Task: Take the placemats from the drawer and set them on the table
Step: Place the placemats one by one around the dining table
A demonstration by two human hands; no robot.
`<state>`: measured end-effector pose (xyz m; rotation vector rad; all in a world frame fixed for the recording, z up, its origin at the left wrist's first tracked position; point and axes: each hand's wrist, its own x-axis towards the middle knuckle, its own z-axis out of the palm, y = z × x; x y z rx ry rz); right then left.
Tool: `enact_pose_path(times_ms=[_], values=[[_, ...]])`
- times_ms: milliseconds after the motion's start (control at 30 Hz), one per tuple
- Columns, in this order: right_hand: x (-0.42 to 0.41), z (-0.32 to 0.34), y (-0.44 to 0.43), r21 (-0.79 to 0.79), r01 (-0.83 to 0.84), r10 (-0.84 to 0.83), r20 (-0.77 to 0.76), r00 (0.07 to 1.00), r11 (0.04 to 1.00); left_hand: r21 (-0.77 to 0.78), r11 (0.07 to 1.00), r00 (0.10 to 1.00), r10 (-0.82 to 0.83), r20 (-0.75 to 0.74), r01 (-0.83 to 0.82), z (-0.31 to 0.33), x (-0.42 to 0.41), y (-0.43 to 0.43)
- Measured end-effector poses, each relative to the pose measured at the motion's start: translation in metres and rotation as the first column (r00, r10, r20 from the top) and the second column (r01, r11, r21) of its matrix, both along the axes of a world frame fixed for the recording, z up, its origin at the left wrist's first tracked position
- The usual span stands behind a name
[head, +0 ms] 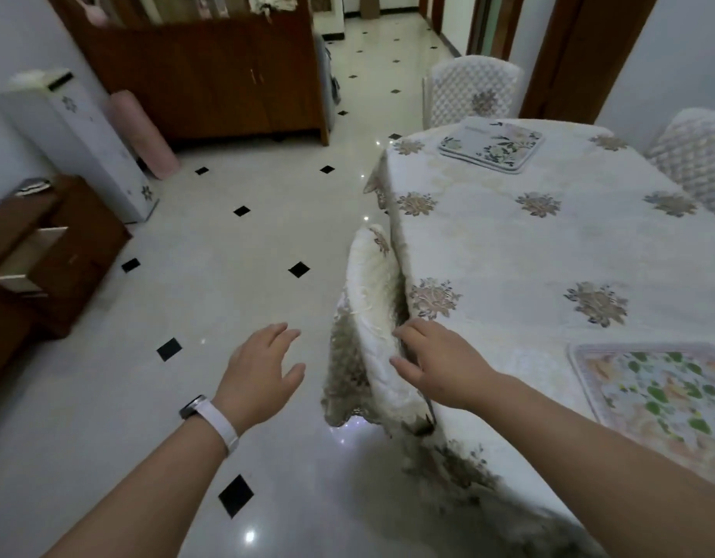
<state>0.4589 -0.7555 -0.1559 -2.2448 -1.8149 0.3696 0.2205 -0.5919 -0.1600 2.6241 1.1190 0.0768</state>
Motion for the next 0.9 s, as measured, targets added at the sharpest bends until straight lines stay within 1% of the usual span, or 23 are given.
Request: enact_pose_path(times_ms=[233, 433, 600, 700, 767, 900], values=[[-0.092, -0.001, 0.097, -0.020, -0.032, 0.033, 0.057, 0.998, 0.999, -0.003, 0.999, 0.998, 0.036, 0.051, -0.036, -0.009, -0.111, 0.066], [-0.135, 0.004, 0.152, -0.081, -0.114, 0.123, 0.113, 0.986, 0.990, -0.015, 0.995, 0.993, 0.102, 0.052, -0.101, -0.013, -0.163, 0.107], [-0.138, 0.003, 0.190, -0.131, -0.173, 0.193, 0.160, 0.968, 0.976, -0.033, 0.991, 0.991, 0.128, 0.038, -0.126, -0.021, -0.170, 0.140], [-0.131, -0.005, 0.218, -0.161, -0.174, 0.201, 0.172, 0.964, 0.972, -0.027, 0.993, 0.992, 0.120, 0.043, -0.119, -0.025, -0.161, 0.162], [-0.126, -0.013, 0.241, -0.185, -0.180, 0.212, 0.171, 0.962, 0.966, -0.040, 0.992, 0.992, 0.125, 0.036, -0.123, -0.028, -0.153, 0.180], [-0.113, -0.025, 0.300, -0.167, -0.201, 0.225, 0.137, 0.965, 0.965, -0.033, 0.991, 0.991, 0.132, 0.031, -0.131, -0.033, -0.128, 0.229]])
